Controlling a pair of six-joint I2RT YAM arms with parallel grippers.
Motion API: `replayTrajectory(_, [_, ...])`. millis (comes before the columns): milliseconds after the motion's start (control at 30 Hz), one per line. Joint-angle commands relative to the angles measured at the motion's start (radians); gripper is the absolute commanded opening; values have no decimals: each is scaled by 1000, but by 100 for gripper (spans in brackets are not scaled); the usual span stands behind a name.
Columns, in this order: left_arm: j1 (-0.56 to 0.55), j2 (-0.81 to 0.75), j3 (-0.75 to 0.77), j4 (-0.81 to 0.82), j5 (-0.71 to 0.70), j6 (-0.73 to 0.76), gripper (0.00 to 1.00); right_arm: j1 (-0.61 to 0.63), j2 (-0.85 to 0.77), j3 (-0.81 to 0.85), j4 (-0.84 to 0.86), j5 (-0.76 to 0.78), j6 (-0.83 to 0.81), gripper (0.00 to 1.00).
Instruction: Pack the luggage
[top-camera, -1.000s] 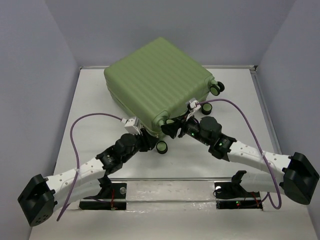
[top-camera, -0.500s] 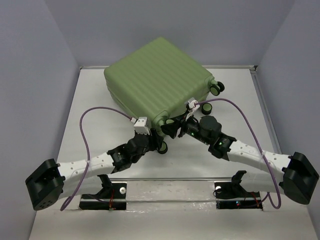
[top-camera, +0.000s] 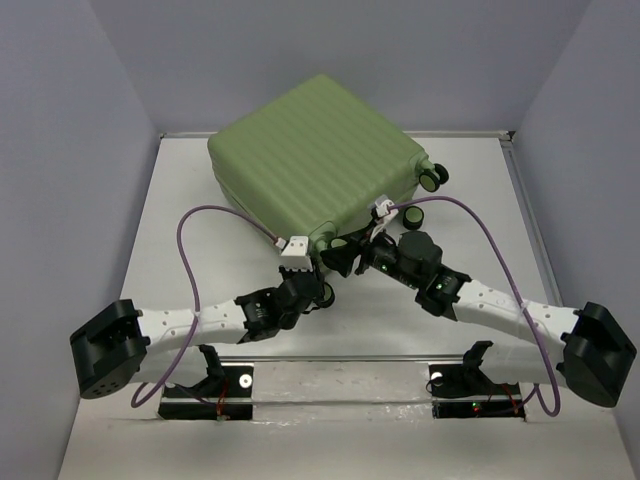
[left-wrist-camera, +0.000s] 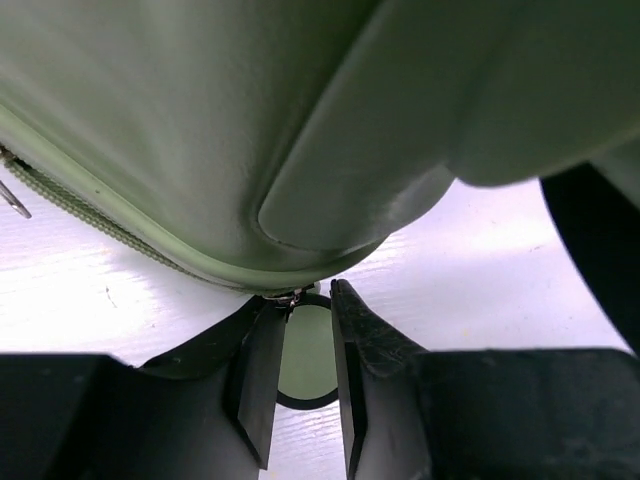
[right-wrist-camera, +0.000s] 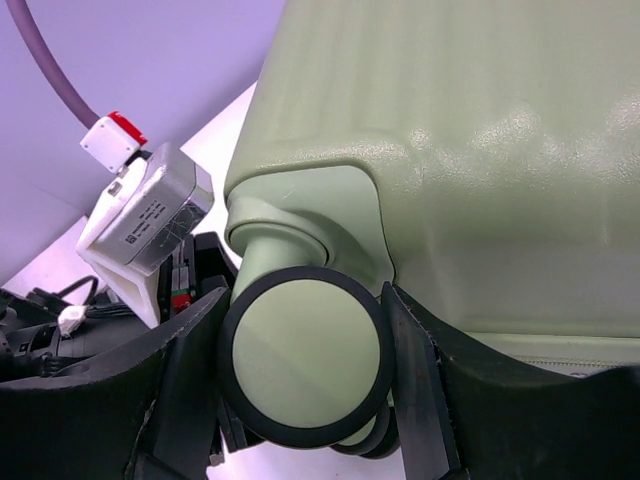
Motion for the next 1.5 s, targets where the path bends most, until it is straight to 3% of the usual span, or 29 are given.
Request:
replayTrajectory(0, [-13, -13, 66, -15, -236, -41, 34, 4, 16, 11, 70, -18, 10, 7])
replayTrajectory(267, [-13, -41, 60, -115, -272, -92, 6, 4, -1, -23, 81, 0, 19, 7])
replayTrajectory(467, [-12, -124, 8, -223, -286, -146, 6, 4, -96, -68, 10, 37, -7, 7])
replayTrajectory(633, [34, -280, -70, -336, -283, -170, 6, 4, -198, -112, -54, 37, -14, 7])
replayTrajectory(833, [229, -411, -144, -298, -154, -109, 6, 4, -297, -135, -111, 8, -19, 7])
replayTrajectory(1067, [401, -376, -67, -275, -123, -31, 7, 4, -357, -147, -178, -6, -25, 7])
replayTrajectory(1133, [415, -372, -49, -275, -111, -26, 14, 4, -365, -151, -189, -7, -22, 7])
replayTrajectory(1167, [422, -379, -42, -276, -106, -27, 27, 4, -369, -151, -191, -9, -19, 7])
replayTrajectory(1233, [422, -417, -20, -275, -50, -20, 42, 4, -373, -149, -195, -32, -7, 7])
replayTrajectory(1267, [422, -440, -10, -276, -18, -17, 58, 4, -366, -144, -201, -42, -5, 7])
replayTrajectory(1333, [421, -516, 25, -275, 18, 18, 69, 4, -363, -114, -238, -73, -8, 7])
replayTrajectory(1367, [421, -570, 40, -275, 45, 38, 99, 4, -362, -102, -246, -79, -14, 7])
replayTrajectory(1467, [421, -633, 108, -290, 55, 89, 99, 25, -365, -57, -275, -107, -22, 7])
